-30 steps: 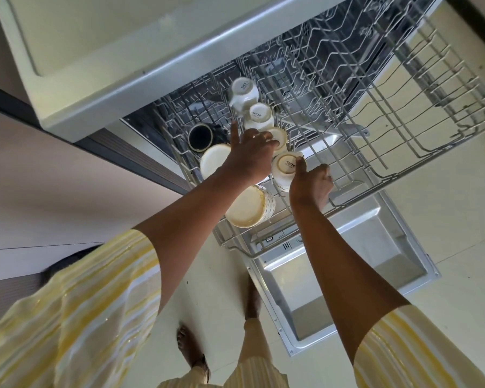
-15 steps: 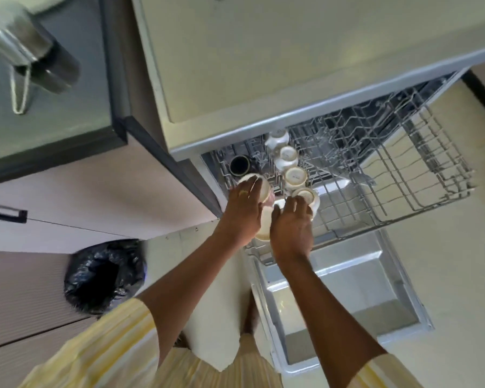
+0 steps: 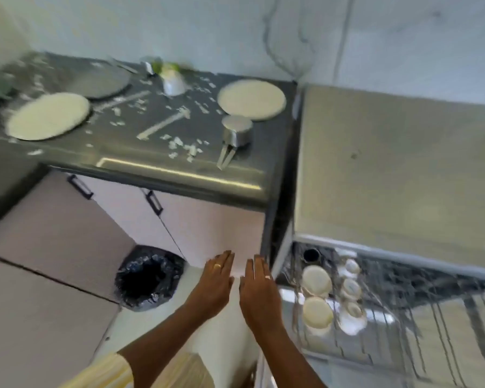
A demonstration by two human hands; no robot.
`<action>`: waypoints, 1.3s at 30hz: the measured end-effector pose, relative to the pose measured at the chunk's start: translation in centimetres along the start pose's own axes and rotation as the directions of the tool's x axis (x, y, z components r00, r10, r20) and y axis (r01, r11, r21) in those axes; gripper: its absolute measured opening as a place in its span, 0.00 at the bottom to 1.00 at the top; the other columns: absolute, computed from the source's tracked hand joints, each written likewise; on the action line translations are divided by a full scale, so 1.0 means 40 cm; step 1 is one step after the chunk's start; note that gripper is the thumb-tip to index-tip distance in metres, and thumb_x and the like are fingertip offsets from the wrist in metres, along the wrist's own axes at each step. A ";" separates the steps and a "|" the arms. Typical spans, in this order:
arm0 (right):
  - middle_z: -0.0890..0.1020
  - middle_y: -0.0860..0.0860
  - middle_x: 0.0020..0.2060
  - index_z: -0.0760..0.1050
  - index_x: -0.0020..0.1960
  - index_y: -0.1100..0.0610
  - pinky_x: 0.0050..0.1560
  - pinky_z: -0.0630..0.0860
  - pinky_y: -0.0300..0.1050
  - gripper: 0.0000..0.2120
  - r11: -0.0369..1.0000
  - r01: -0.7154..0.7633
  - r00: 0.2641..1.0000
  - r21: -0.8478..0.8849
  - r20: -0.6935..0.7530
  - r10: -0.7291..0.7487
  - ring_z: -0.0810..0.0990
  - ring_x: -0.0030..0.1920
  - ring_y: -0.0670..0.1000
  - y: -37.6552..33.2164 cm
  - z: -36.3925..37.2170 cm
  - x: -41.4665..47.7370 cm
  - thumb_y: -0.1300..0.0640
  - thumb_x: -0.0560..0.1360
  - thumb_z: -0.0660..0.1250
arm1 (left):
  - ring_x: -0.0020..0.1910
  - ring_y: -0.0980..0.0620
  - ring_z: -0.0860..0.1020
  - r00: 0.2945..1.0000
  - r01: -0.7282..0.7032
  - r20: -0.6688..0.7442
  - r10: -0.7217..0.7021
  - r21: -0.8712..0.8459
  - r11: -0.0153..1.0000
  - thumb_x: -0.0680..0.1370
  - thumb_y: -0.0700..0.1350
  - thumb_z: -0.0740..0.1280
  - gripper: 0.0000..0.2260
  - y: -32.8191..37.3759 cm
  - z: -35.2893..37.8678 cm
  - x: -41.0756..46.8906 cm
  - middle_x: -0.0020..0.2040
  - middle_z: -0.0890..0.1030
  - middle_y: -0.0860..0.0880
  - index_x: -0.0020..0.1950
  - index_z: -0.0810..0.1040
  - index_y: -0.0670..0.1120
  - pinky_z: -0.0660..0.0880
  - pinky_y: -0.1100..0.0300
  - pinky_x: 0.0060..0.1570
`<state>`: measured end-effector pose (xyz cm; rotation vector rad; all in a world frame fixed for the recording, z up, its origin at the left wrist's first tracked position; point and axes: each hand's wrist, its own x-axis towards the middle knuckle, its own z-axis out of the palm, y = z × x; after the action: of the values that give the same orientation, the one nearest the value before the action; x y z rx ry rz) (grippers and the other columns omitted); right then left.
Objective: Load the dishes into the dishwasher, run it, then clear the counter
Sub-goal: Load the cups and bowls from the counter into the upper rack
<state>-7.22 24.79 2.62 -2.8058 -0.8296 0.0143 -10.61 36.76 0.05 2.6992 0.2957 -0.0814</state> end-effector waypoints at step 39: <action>0.70 0.61 0.65 0.72 0.62 0.61 0.62 0.71 0.50 0.15 0.967 0.237 0.959 0.087 -0.178 -0.219 0.69 0.65 0.60 -0.743 -0.032 1.031 0.57 0.77 0.60 | 0.76 0.51 0.49 0.887 0.329 -0.328 -0.326 -0.046 0.943 0.81 0.50 0.53 0.26 -0.811 -0.736 0.530 0.77 0.52 0.47 0.76 0.49 0.43 0.45 0.51 0.74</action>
<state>11.62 71.05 12.16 -2.5524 -1.0711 -0.2043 3.32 81.95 11.58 2.6365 0.8559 0.2789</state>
